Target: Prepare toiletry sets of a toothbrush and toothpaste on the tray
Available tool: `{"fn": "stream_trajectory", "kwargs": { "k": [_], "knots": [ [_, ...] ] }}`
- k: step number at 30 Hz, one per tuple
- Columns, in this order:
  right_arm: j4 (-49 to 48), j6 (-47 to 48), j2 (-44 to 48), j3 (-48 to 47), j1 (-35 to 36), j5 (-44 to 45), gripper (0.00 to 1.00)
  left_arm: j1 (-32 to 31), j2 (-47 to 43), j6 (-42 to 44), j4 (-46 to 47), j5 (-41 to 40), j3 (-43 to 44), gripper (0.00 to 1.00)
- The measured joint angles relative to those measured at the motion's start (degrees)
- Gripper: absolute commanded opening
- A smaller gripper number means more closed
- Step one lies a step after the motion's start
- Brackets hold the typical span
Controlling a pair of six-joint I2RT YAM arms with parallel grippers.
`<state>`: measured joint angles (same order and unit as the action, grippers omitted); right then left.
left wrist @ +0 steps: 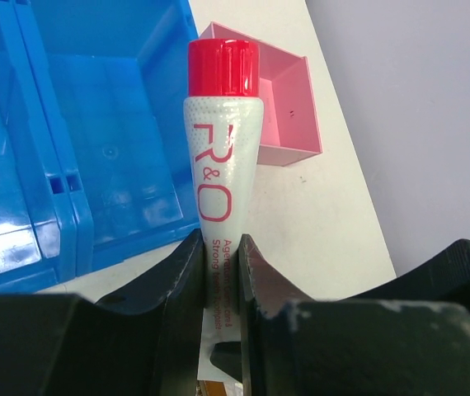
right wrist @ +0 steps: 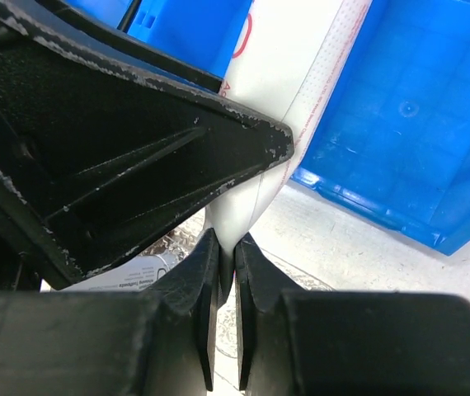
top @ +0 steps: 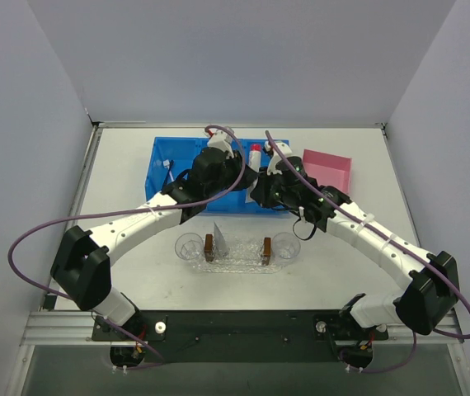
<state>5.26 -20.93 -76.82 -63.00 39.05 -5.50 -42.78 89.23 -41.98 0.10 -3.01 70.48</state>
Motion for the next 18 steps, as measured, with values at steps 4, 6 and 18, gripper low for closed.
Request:
{"fn": "stream_trajectory", "kwargs": {
  "k": [4, 6, 18],
  "knots": [
    [0.3, 0.0, 0.2, 0.0, 0.0, 0.0, 0.00, 0.2, -0.1, 0.7, 0.8, 1.3, -0.5, 0.55],
    [0.3, 0.1, 0.6, 0.1, -0.1, 0.0, 0.00, 0.2, -0.1, 1.9, 0.9, 3.2, -0.2, 0.64],
    [6.1, 2.0, 10.2, 0.7, -1.0, -1.1, 0.00, 5.7, -2.4, 6.4, 3.2, 14.2, 1.3, 0.74]
  ]
}}
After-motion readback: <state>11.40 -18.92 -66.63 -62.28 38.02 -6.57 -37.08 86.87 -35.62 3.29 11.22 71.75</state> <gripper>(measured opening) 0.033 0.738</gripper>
